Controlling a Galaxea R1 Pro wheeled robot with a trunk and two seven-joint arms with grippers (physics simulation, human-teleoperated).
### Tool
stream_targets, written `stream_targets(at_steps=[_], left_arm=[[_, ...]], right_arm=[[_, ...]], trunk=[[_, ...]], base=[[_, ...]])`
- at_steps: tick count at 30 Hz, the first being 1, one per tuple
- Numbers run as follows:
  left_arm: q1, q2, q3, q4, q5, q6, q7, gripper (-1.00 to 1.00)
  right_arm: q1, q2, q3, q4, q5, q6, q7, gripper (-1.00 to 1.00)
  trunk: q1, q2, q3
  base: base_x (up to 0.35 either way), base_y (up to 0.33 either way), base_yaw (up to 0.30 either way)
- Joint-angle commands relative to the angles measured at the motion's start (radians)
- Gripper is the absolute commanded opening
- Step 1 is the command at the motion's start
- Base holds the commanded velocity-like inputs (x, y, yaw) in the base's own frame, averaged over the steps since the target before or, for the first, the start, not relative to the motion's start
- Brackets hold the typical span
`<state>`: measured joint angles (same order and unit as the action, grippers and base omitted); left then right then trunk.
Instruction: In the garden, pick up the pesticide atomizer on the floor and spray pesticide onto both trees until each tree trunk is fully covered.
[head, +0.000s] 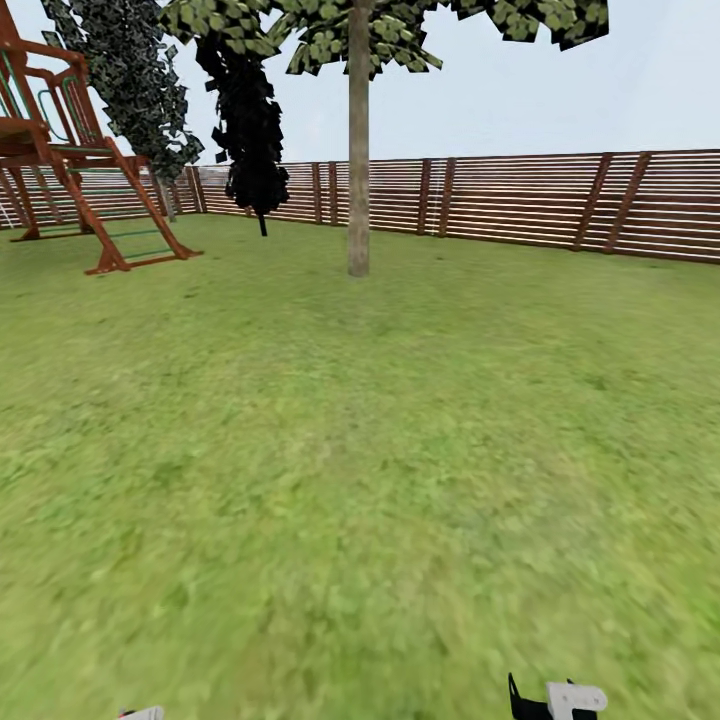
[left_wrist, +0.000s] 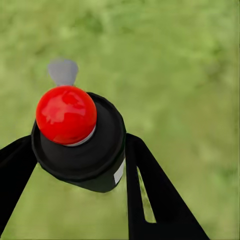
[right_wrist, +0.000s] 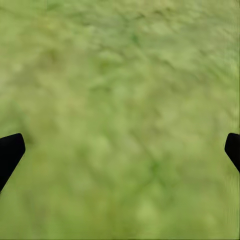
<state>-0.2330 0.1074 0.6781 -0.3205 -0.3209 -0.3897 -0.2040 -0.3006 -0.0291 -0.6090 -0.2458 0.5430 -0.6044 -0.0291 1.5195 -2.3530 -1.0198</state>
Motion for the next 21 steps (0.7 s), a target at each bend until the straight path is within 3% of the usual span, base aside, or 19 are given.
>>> stream_targets(at_steps=[1, 21], left_arm=[[0.0, 0.0, 0.0, 0.0, 0.0, 0.0, 0.0, -1.0], [0.0, -0.002, -0.002, 0.001, 0.0, 0.0, 0.0, -1.0]], right_arm=[[0.0, 0.0, 0.0, 0.0, 0.0, 0.0, 0.0, 1.0], [0.0, 0.002, 0.002, 0.003, 0.0, 0.0, 0.0, 1.0]], trunk=[[0.0, 0.0, 0.0], [0.0, 0.0, 0.0]], base=[[0.34, 0.0, 0.0], [0.34, 0.0, 0.0]])
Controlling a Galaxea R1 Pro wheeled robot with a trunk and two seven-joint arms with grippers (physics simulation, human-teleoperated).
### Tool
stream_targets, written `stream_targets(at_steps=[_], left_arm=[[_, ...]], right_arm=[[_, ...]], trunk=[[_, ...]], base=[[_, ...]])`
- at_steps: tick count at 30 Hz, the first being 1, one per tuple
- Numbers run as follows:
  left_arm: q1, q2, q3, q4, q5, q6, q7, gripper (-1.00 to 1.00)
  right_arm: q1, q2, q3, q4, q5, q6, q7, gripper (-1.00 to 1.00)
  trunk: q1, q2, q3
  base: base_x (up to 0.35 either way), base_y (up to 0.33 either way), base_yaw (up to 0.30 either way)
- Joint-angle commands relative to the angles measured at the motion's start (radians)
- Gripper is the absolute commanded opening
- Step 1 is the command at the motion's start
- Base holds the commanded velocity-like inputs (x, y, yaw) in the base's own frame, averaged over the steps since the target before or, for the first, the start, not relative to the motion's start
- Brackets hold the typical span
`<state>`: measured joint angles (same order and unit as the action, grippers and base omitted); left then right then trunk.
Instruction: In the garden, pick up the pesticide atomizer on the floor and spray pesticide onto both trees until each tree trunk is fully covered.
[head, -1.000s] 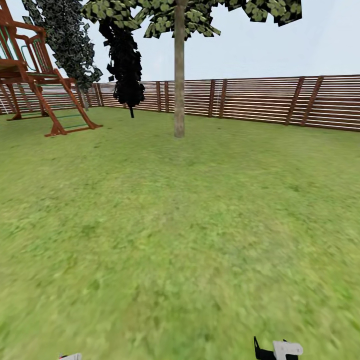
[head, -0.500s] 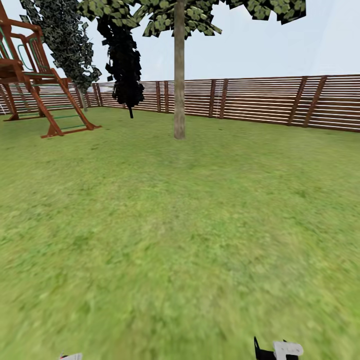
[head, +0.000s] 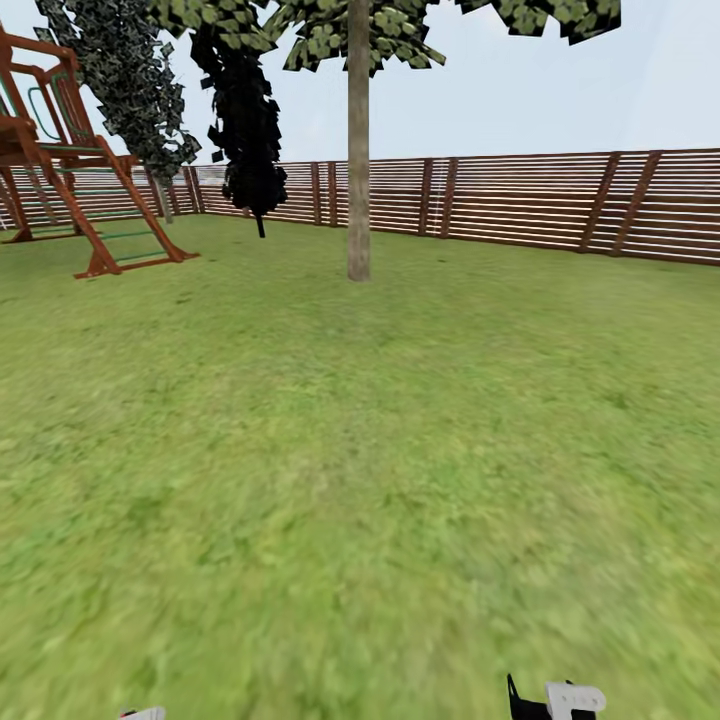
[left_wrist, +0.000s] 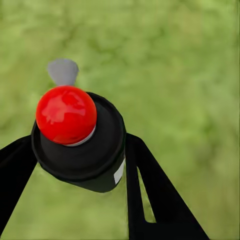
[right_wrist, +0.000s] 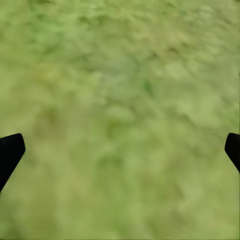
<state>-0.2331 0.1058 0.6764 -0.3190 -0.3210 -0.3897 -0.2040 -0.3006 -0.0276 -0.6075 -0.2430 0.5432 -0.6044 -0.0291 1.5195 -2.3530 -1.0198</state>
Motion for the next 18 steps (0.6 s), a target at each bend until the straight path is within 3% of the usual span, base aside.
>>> stream_targets(at_steps=[1, 18], left_arm=[[0.0, 0.0, 0.0, 0.0, 0.0, 0.0, 0.0, -1.0], [0.0, 0.0, -0.001, 0.02, -0.001, 0.0, 0.0, -1.0]], right_arm=[[0.0, 0.0, 0.0, 0.0, 0.0, 0.0, 0.0, 1.0], [0.0, 0.003, 0.0, 0.002, 0.001, 0.0, 0.0, 1.0]], trunk=[[0.0, 0.0, 0.0], [0.0, 0.0, 0.0]], base=[[0.34, 0.0, 0.0], [0.34, 0.0, 0.0]])
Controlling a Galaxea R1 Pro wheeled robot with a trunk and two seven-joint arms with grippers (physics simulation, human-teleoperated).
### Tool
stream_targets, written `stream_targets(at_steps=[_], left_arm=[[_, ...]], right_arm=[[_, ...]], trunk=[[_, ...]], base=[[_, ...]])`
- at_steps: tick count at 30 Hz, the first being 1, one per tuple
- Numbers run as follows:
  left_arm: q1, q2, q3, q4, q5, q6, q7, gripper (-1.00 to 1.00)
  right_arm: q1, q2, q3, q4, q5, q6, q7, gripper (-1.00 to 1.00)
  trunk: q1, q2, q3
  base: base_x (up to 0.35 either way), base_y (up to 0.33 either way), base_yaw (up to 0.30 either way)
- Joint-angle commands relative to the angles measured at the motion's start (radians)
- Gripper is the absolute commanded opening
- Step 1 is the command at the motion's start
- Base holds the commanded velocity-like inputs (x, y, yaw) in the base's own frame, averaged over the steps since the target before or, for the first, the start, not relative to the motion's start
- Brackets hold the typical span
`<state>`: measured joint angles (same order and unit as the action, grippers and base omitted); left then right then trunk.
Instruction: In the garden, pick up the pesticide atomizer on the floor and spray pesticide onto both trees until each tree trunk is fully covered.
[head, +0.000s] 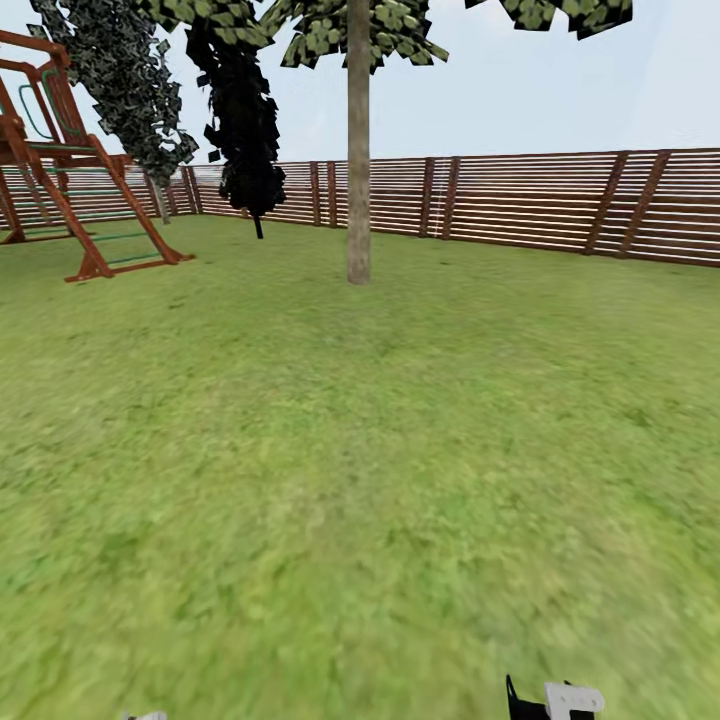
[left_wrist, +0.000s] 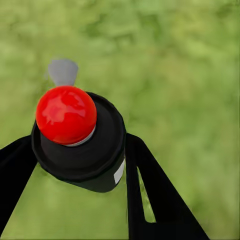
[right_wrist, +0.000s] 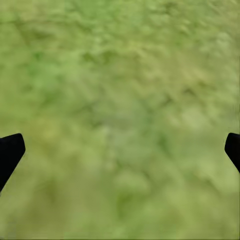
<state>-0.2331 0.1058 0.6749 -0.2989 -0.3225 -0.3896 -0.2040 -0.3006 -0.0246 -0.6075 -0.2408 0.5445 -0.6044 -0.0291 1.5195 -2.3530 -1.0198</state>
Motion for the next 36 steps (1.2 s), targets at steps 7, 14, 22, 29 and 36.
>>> stream_targets(at_steps=[7, 14, 22, 29, 36], left_arm=[[0.0, 0.0, 0.0, 0.001, 0.0, 0.0, 0.0, -1.0], [0.0, 0.0, -0.001, 0.001, 0.0, 0.0, 0.0, -1.0], [0.0, 0.0, -0.001, 0.001, -0.001, 0.0, 0.0, -1.0], [0.0, 0.0, -0.001, 0.001, -0.001, 0.0, 0.0, -1.0], [0.0, 0.0, -0.001, 0.001, -0.001, 0.0, 0.0, -1.0]], right_arm=[[0.0, 0.0, 0.0, 0.0, 0.0, 0.0, 0.0, 1.0], [0.0, 0.001, 0.0, 0.0, 0.0, 0.0, 0.0, 1.0], [0.0, 0.002, 0.0, 0.0, 0.0, 0.0, 0.0, 1.0], [0.0, 0.002, 0.0, 0.0, 0.0, 0.0, 0.0, 1.0], [0.0, 0.002, 0.0, 0.0, 0.0, 0.0, 0.0, 1.0]], trunk=[[0.0, 0.0, 0.0], [0.0, 0.0, 0.0], [0.0, 0.0, 0.0], [0.0, 0.0, 0.0], [0.0, 0.0, 0.0]], base=[[0.34, 0.0, 0.0], [0.34, 0.0, 0.0], [0.34, 0.0, 0.0], [0.34, 0.0, 0.0], [0.341, 0.0, 0.0]])
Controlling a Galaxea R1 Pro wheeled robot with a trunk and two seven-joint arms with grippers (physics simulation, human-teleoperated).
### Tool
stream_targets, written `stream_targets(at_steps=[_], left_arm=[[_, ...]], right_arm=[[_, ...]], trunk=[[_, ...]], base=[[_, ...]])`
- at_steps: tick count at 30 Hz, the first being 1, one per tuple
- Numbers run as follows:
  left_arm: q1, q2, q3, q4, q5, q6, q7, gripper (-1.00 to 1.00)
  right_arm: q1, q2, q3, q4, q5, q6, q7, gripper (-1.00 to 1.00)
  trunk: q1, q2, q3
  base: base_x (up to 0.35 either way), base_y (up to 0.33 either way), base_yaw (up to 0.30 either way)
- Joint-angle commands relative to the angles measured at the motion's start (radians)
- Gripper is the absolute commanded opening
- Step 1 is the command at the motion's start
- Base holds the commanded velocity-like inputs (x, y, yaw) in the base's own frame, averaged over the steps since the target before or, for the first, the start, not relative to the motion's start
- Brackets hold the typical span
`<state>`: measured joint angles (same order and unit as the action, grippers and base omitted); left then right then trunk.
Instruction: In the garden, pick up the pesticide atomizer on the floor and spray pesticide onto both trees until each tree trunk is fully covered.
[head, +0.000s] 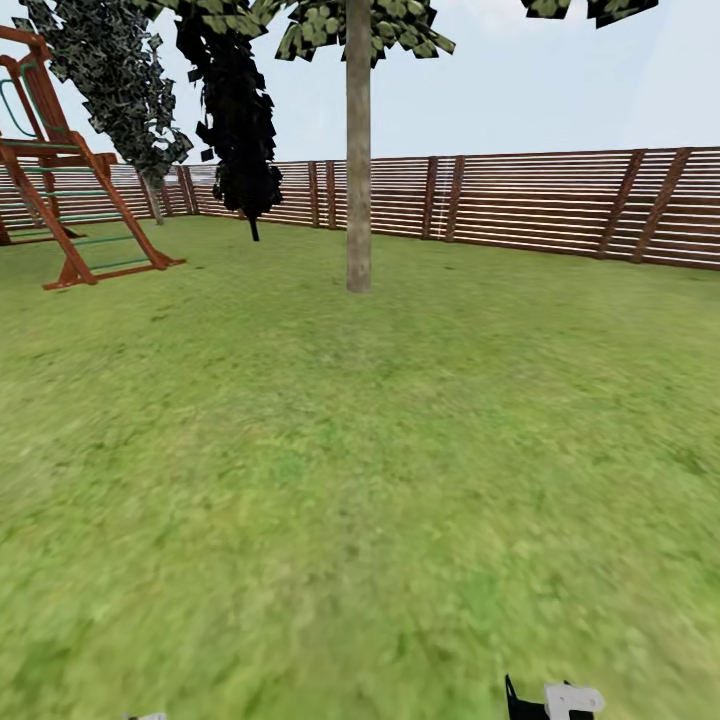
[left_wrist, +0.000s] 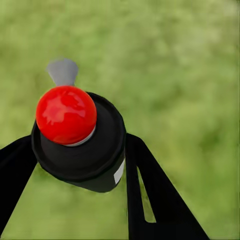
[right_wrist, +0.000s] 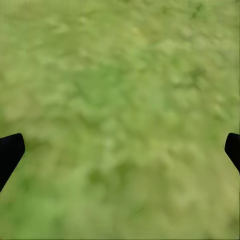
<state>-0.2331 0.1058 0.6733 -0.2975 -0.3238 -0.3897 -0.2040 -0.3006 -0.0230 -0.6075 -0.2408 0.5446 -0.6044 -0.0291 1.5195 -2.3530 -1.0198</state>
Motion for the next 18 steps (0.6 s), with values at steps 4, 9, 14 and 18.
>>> stream_targets(at_steps=[4, 9, 14, 18], left_arm=[[0.0, 0.0, 0.0, 0.0, 0.001, 0.0, 0.0, -1.0], [0.0, 0.0, 0.0, 0.0, 0.0, 0.0, 0.0, -1.0], [0.0, 0.0, 0.001, -0.001, 0.0, 0.0, 0.0, -1.0], [0.0, 0.0, 0.002, -0.002, 0.0, 0.0, 0.0, -1.0]], right_arm=[[0.0, 0.0, 0.0, 0.0, 0.0, 0.0, 0.0, 1.0], [0.0, 0.0, 0.0, 0.0, 0.0, 0.0, 0.0, 1.0], [0.0, 0.0, 0.0, 0.0, 0.0, 0.0, 0.0, 1.0], [0.0, 0.0, 0.0, 0.0, 0.0, 0.0, 0.0, 1.0]], trunk=[[0.0, 0.0, 0.0], [0.0, 0.0, 0.0], [0.0, 0.0, 0.0], [0.0, 0.0, 0.0]], base=[[0.341, 0.0, 0.0], [0.342, 0.0, 0.0], [0.344, 0.0, 0.0], [0.344, 0.0, 0.0]])
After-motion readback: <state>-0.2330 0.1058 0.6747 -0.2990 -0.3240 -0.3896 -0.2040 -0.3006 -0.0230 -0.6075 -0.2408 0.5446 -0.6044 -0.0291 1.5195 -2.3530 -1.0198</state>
